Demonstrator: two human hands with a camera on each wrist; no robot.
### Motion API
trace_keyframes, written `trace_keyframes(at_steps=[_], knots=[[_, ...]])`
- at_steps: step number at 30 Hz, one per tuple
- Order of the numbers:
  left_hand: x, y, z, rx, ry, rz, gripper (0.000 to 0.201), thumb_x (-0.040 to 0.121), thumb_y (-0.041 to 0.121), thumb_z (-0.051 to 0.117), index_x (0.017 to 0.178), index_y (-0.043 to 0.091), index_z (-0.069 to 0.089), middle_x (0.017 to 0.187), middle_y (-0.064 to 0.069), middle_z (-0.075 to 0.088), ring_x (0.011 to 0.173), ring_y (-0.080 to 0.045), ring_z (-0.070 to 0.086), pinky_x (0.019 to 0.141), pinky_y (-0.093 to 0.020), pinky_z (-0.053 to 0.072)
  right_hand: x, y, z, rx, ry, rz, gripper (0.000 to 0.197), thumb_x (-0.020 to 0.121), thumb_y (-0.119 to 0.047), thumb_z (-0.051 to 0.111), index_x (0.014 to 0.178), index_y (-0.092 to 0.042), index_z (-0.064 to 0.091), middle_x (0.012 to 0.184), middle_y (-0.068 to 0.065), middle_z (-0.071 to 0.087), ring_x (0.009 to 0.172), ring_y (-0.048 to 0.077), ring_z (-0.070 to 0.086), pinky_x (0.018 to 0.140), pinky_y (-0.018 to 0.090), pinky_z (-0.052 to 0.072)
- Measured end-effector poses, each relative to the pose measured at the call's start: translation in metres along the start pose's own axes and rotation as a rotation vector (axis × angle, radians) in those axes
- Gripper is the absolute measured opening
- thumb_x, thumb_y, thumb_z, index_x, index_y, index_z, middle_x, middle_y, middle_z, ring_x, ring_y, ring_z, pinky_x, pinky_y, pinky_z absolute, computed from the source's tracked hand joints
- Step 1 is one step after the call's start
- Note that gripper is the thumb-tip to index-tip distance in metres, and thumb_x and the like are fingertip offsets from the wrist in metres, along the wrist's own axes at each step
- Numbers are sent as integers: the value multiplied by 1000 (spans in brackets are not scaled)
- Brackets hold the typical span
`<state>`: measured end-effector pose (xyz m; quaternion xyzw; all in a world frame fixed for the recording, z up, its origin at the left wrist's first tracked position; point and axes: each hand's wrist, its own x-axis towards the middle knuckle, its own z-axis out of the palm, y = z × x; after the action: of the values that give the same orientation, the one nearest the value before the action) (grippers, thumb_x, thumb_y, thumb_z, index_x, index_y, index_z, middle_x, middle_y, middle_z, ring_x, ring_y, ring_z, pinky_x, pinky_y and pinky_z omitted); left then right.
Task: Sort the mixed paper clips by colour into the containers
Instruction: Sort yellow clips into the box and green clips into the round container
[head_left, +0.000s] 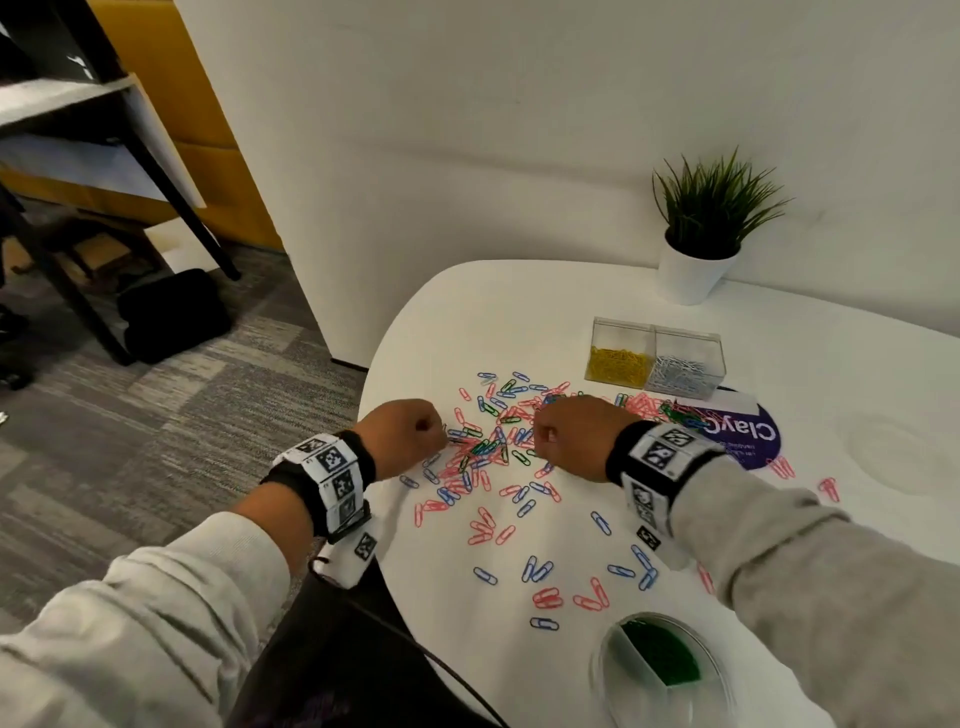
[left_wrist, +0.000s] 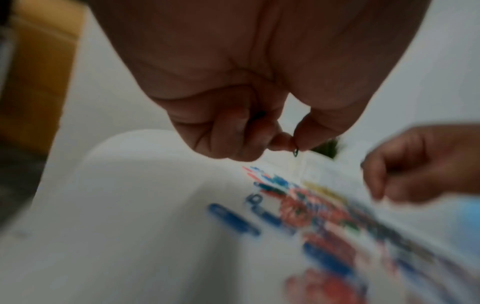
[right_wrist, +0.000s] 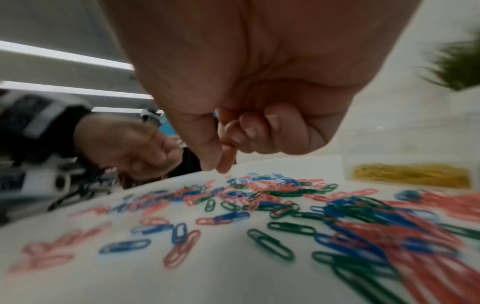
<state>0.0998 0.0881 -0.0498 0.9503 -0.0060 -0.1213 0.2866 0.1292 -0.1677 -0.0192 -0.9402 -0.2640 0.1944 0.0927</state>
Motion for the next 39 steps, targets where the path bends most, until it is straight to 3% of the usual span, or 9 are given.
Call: trace_keyframes(at_steps=[3, 6, 10, 15, 20, 22, 28, 33, 39], knots=[[0, 6, -4, -724, 15, -196, 17, 88, 7, 53, 72, 8, 54, 69, -9, 62, 57, -22, 51, 48, -26, 38, 20, -13, 4, -108, -34, 9, 24, 95, -42, 57, 95, -18, 61, 94, 0, 62, 89, 20, 59, 76, 33, 48], [-1, 6, -3, -961, 24, -278, 23, 87, -8, 49, 71, 8, 50, 68, -15, 58, 50, -19, 46, 43, -23, 35, 30, -15, 10, -194, -49, 59, 33, 90, -43, 64, 73, -17, 51, 74, 0, 55, 71, 20, 56, 67, 31, 48], [2, 6, 5, -835, -23, -349, 19, 89, -3, 45, 85, 8, 60, 66, -6, 48, 49, -15, 35, 47, -22, 26, 33, -14, 23, -101, -48, 131, 34, 89, -26, 60, 62, -15, 42, 63, 1, 45, 56, 19, 47, 54, 26, 38], [-1, 13, 9, 59, -60, -101, 25, 89, 40, 66, 84, 15, 68, 80, 5, 63, 74, -13, 58, 59, -25, 42, 26, -22, 26, -113, -78, 160, 25, 82, -19, 59, 64, -15, 43, 61, 2, 42, 52, 18, 42, 49, 25, 35], [-10, 25, 18, 336, -21, -1, 24, 87, 46, 62, 87, 22, 67, 89, 4, 67, 85, -15, 62, 75, -34, 54, 8, -23, 5, 39, -20, 130, 24, 86, -20, 58, 66, -7, 54, 63, 5, 47, 56, 19, 46, 52, 31, 43], [-12, 27, 20, 341, -17, -3, 19, 88, 35, 57, 90, 19, 68, 92, 0, 69, 87, -20, 64, 76, -36, 55, -11, -23, -9, 148, 100, 85, 16, 86, -20, 59, 78, -7, 64, 73, 5, 59, 67, 17, 56, 63, 34, 51], [-3, 18, 8, 86, -47, -72, 22, 89, 30, 62, 80, 12, 72, 79, -2, 69, 73, -19, 61, 63, -27, 49, -100, -4, -27, 311, 325, 31, 17, 85, -21, 66, 70, -24, 60, 56, -12, 48, 53, 3, 45, 51, 15, 32], [-8, 17, -4, -649, -158, -278, 8, 87, 13, 71, 87, 6, 74, 57, -4, 39, 49, -15, 24, 50, -27, 17, -155, 14, -2, 440, 236, 66, 15, 88, -22, 67, 73, -26, 65, 53, -13, 43, 50, 5, 39, 52, 16, 36], [-21, 52, 3, -707, -310, -333, 26, 86, 18, 57, 62, 18, 47, 58, 1, 33, 48, -14, 19, 45, -20, 12, -176, 15, 19, 312, 110, 81, 15, 89, -23, 62, 78, -32, 62, 59, -13, 51, 57, 2, 47, 57, 12, 39]])
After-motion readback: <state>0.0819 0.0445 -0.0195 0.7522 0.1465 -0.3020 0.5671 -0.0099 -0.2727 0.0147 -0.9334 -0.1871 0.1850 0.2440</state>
